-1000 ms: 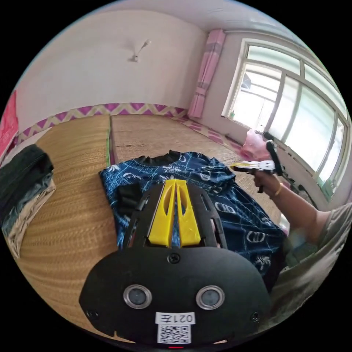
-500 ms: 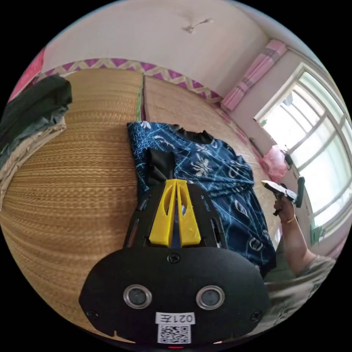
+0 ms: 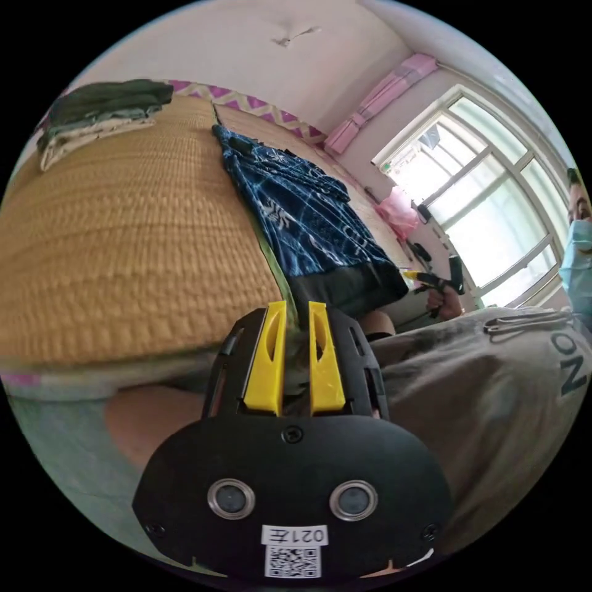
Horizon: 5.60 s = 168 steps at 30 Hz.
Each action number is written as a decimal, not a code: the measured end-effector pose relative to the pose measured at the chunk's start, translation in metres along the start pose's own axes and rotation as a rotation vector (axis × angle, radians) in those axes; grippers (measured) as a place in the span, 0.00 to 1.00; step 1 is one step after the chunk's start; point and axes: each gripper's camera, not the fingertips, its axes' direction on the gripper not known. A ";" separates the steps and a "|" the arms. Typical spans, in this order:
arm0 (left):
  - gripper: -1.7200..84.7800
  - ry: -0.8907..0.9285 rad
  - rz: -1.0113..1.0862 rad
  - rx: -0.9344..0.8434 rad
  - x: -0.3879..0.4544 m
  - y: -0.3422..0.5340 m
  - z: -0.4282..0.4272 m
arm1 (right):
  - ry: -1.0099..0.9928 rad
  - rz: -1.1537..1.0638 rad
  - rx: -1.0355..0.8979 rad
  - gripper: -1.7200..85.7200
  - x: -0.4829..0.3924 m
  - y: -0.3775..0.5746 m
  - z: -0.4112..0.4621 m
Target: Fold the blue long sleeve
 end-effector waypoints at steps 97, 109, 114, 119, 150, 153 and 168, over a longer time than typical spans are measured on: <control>0.03 -0.117 -0.063 -0.112 0.034 0.075 0.076 | 0.008 0.081 -0.055 0.06 -0.032 0.121 0.163; 0.01 0.057 0.089 -0.011 0.018 0.059 0.048 | -0.502 0.019 0.051 0.03 0.049 0.094 0.144; 0.01 0.079 0.153 0.057 -0.001 -0.026 0.041 | -0.594 -0.037 0.121 0.03 0.077 -0.010 0.146; 0.01 0.093 0.126 0.043 -0.067 -0.156 0.099 | -0.635 -0.026 0.097 0.03 0.120 -0.134 0.197; 0.24 0.079 0.083 -0.213 -0.140 -0.121 0.385 | -0.236 0.122 -0.016 0.18 0.220 -0.188 0.381; 0.24 -0.041 0.061 -0.284 -0.109 -0.100 0.414 | -0.231 0.147 -0.122 0.17 0.205 -0.170 0.415; 0.04 0.031 0.122 -0.529 -0.040 -0.147 0.449 | -0.507 0.290 -0.064 0.03 0.112 0.053 0.353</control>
